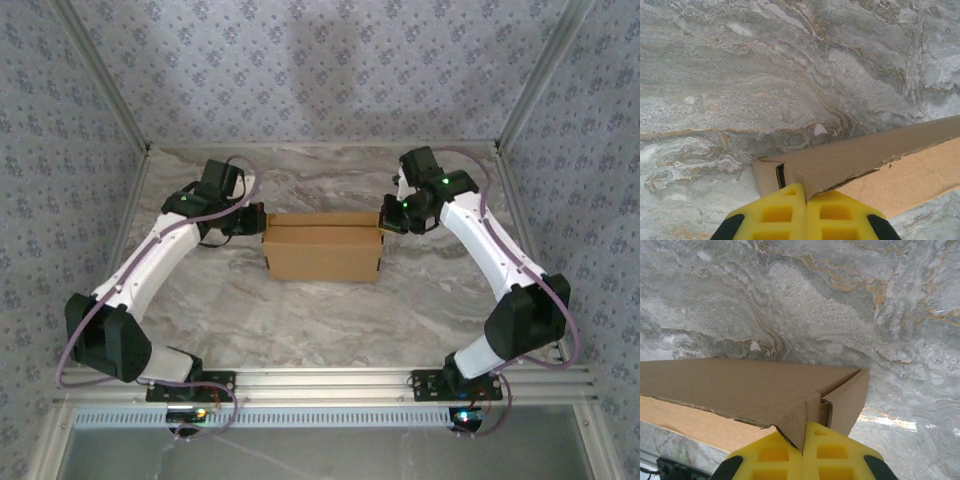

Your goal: Fold the paper box

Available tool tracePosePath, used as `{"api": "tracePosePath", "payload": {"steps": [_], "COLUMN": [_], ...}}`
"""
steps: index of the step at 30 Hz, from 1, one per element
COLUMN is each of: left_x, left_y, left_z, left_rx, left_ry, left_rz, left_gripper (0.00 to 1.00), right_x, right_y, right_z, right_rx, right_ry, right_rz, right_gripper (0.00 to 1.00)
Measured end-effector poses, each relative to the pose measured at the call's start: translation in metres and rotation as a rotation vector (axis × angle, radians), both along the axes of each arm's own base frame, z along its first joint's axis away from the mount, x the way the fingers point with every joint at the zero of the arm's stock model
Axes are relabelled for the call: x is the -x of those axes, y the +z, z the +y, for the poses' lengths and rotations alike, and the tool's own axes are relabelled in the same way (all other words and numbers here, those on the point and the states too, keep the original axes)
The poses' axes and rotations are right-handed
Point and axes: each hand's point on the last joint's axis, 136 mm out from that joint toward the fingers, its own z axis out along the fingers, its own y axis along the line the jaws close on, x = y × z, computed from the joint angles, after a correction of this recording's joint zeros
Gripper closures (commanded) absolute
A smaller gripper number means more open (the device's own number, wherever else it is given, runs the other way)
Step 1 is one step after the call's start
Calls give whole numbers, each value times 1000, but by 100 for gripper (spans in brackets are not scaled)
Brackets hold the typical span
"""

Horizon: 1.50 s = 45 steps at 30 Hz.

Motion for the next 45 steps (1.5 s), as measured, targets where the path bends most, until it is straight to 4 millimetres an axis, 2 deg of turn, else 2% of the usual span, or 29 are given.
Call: {"api": "tracePosePath", "payload": {"steps": [11,16,45], "left_x": [-3,-5,4], "left_y": [1,-1,-4], "left_z": [-3,-4,5], "left_rx": [53,64,19], "left_ry": [51,63,-7], "left_rz": [35,32,-100], "left_gripper": [100,100,100], "right_x": [-3,-5,2], "right_y": [-1,-8,-11], "right_z": [-1,-2,-3], "right_rx": [26,52,158], "right_ry": [-6,-8,63], "right_rz": [-17,-47,-265], "right_gripper": [100,100,100]}}
